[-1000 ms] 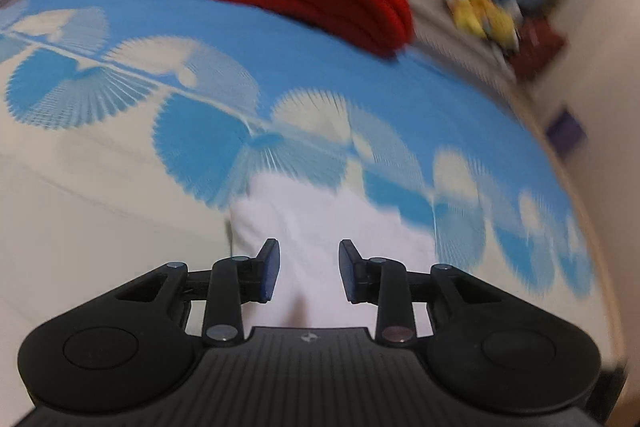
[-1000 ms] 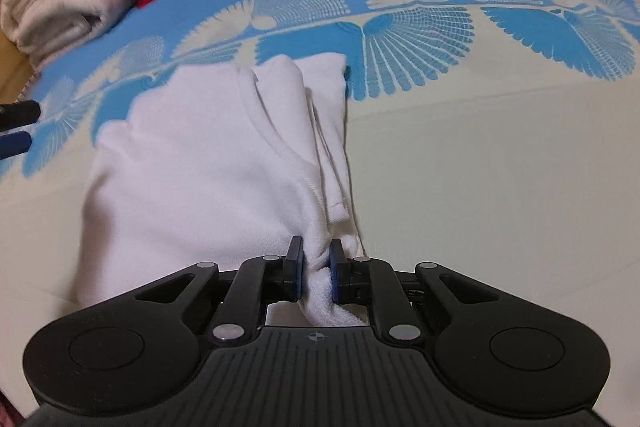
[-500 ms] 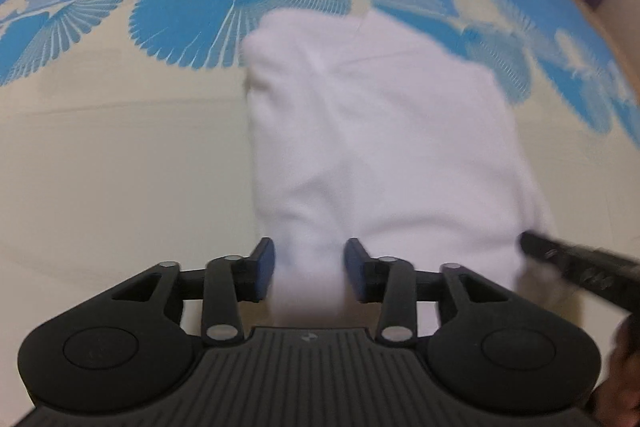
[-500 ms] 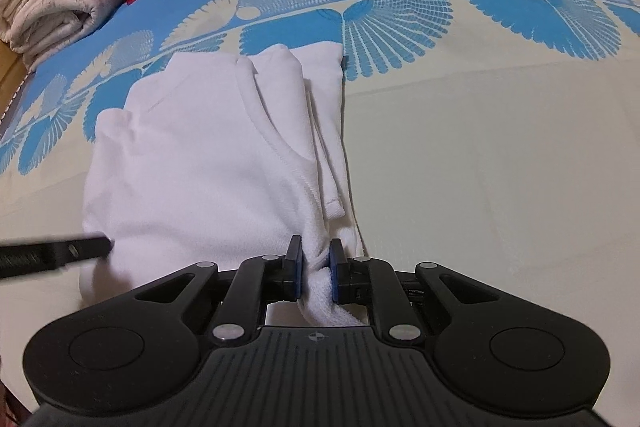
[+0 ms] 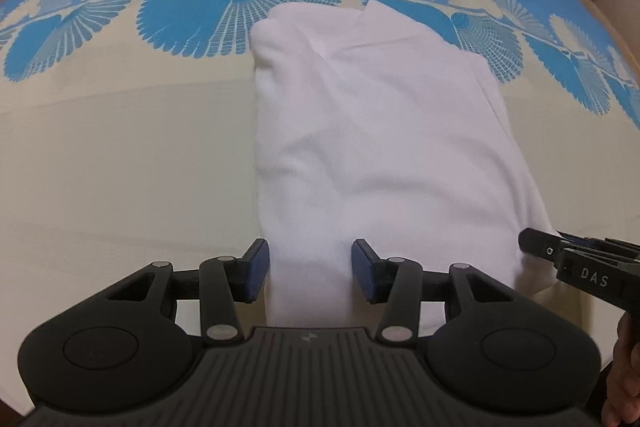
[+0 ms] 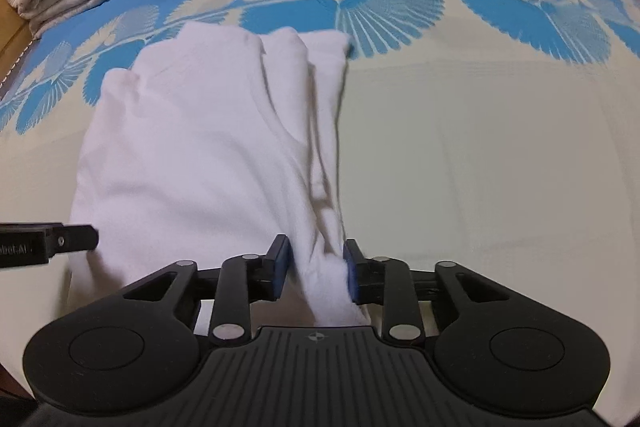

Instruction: Fold small clothes

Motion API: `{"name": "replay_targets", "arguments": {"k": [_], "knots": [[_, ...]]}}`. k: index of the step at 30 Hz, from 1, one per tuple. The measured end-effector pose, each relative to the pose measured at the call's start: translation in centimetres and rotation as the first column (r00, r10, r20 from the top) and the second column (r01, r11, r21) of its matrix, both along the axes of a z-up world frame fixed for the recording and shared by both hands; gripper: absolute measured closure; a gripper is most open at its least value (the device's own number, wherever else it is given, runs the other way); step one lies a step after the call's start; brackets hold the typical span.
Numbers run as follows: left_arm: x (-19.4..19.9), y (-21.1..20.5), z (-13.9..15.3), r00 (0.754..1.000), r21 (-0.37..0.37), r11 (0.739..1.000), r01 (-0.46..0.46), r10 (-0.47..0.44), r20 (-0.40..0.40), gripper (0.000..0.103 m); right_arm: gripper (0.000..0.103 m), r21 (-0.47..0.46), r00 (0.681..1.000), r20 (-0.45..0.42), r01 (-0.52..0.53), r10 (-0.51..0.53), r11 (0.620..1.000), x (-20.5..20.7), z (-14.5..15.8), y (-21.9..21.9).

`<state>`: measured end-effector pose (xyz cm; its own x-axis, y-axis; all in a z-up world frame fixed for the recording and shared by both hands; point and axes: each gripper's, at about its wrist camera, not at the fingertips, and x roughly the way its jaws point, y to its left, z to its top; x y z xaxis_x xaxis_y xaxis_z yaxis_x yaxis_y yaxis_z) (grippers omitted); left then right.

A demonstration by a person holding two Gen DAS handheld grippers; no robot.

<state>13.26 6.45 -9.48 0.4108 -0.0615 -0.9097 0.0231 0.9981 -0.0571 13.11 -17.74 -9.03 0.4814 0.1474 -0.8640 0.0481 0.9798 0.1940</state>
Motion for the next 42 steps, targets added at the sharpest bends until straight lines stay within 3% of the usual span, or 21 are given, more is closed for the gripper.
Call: {"name": "replay_targets", "arguments": {"k": [4,6,9,13,15,16,17,18,20,21,23,27,30,32,34,36,38,39,42], "knots": [[-0.6,-0.5,-0.2,1.0,-0.001,1.0,-0.001,0.001,-0.009,0.051,0.081,-0.068,0.999,-0.023,-0.048,0.047,0.997,-1.0,-0.3,0.2],[-0.7,-0.9,-1.3,0.999,0.011,1.0,0.006,-0.006,-0.052,0.051,0.085,-0.081,0.998,-0.067,-0.022,0.016,0.997,-1.3,-1.0,-0.3],[-1.3,-2.0,-3.2,0.992,0.119,0.99,0.074,-0.06,-0.112,0.05,0.085,-0.071,0.996,-0.084,0.027,-0.033,0.997,-1.6,-0.7,-0.6],[-2.3,-3.0,-1.3,0.989,0.206,0.968,0.145,-0.134,-0.066,0.048,0.083,-0.153,1.0,-0.025,0.01,-0.014,0.988,-2.3,2.2,-0.1],[-3.0,-2.8,0.8,0.99,0.229,0.965,0.132,-0.138,0.008,0.038,0.074,-0.191,0.999,0.024,0.026,-0.022,0.981,-2.7,4.2,-0.4],[-3.4,-2.6,2.0,0.99,0.238,0.964,0.115,-0.13,0.046,0.026,0.065,-0.192,0.998,0.06,0.032,-0.021,0.981,-3.0,5.5,-0.5],[-3.8,-2.3,3.2,0.99,0.248,0.964,0.093,-0.117,0.084,0.02,0.053,-0.184,0.994,0.107,0.036,-0.016,0.982,-3.5,7.0,-0.7],[-4.4,-1.9,4.4,0.987,0.252,0.965,0.07,-0.103,0.122,0.015,0.047,-0.18,0.989,0.147,0.034,-0.008,0.983,-4.0,8.3,-0.8],[-5.5,-1.1,6.5,0.981,0.249,0.967,0.046,-0.092,0.174,0.015,0.03,-0.171,0.975,0.222,0.017,0.021,0.985,-5.4,10.9,-0.9],[-6.4,-0.6,7.6,0.976,0.244,0.969,0.031,-0.081,0.2,0.014,0.026,-0.163,0.966,0.255,0.002,0.04,0.987,-6.0,12.0,-1.0],[-7.9,0.2,9.3,0.967,0.219,0.976,-0.011,-0.046,0.25,0.005,0.013,-0.145,0.95,0.304,-0.033,0.076,0.989,-7.5,13.8,-1.1],[-12.3,1.7,11.4,0.939,0.156,0.981,-0.114,0.055,0.341,0.001,0.004,-0.15,0.905,0.394,-0.107,0.158,0.983,-11.1,16.2,-1.4],[-14.6,1.3,11.0,0.942,0.075,0.982,-0.171,0.141,0.304,0.001,0.002,-0.18,0.894,0.413,-0.107,0.174,0.978,-12.9,15.4,-1.8],[-15.9,0.7,9.7,0.942,0.033,0.982,-0.184,0.167,0.292,0.001,0.001,-0.191,0.902,0.4,-0.089,0.161,0.978,-13.6,13.7,-2.0],[-16.6,-0.5,7.6,0.95,0.038,0.983,-0.181,0.165,0.266,0.001,0.002,-0.182,0.93,0.348,-0.058,0.12,0.981,-13.9,10.6,-2.5],[-16.3,-1.3,6.1,0.97,0.042,0.985,-0.167,0.157,0.185,0.001,0.01,-0.185,0.971,0.223,-0.047,0.089,0.982,-13.4,8.6,-2.6],[-16.0,-1.7,6.3,0.968,0.026,0.989,-0.146,0.138,0.209,0.001,0.011,-0.146,0.973,0.221,-0.035,0.067,0.989,-13.2,8.4,-2.6],[-15.8,-2.0,6.4,0.966,0.057,0.989,-0.135,0.119,0.231,0.001,0.01,-0.148,0.969,0.235,-0.045,0.08,0.988,-13.2,8.5,-2.5],[-15.4,-2.3,5.9,0.969,0.09,0.987,-0.131,0.108,0.223,0.001,0.009,-0.207,0.964,0.237,-0.069,0.118,0.976,-12.8,8.4,-1.9]]}}
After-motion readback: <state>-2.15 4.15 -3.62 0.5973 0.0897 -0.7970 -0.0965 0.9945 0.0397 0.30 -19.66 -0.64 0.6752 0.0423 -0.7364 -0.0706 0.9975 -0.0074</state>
